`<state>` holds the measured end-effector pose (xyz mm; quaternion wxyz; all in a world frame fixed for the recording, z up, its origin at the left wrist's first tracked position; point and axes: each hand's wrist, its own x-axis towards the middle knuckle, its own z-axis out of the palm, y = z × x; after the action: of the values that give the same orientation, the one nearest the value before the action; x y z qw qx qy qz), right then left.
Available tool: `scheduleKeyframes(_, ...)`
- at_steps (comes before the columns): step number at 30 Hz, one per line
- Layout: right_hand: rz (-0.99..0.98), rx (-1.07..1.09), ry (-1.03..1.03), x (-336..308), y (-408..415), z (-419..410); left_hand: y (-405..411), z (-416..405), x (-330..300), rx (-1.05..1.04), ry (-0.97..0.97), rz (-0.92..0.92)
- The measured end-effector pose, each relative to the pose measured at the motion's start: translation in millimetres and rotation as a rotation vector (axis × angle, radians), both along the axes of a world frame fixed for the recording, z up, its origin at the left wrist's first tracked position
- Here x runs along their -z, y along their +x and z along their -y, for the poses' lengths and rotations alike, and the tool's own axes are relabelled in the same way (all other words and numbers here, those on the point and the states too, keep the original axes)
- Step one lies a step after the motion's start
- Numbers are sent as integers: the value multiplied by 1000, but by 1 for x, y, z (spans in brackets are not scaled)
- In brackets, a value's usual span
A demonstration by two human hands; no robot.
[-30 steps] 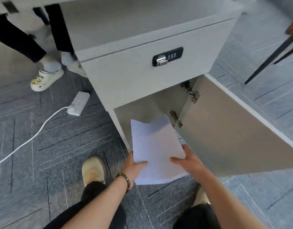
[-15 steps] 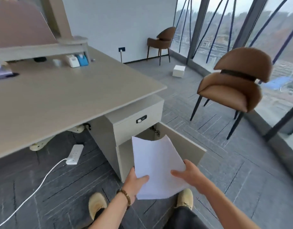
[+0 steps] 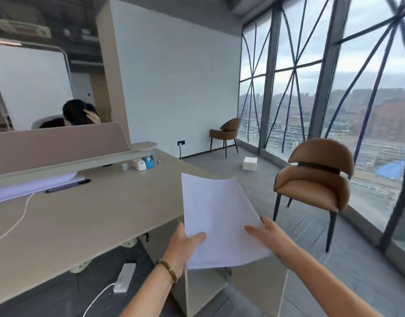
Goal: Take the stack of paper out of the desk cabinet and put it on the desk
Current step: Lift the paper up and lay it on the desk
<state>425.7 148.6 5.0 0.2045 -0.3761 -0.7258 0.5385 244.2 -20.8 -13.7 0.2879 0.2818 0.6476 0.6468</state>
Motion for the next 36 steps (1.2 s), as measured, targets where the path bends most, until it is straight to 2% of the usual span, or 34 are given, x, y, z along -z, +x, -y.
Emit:
scheduleKeyframes(5, -179, -99, -127, -56, -46, 7, -28, 40, -60, -88, 109, -74)
scheduleKeyframes(11, -179, -264, -262, -86, -134, 0, -78, 67, -77, -203, 138, -74)
scheduleKeyframes(15, -209, -251, -292, -71, -214, -6, -127, 64, -59, -262, 113, -62)
scheduleKeyframes(22, -298, -304, -203, -1, -329, -8, -220, 67, -12, -296, 100, 61)
scheduleKeyframes(26, -325, -337, -152, 11, -352, -1, -250, 76, -10, -293, 106, 171)
scheduleKeyframes(30, -355, -374, -159, 3, -356, 6, -271, 82, -27, -201, 99, 356)
scheduleKeyframes(33, -368, -390, -110, -9, -359, 7, -283, 77, -36, -209, 59, 345)
scheduleKeyframes(36, -410, -401, -82, -19, -366, 6, -294, 70, -39, -245, 75, 235)
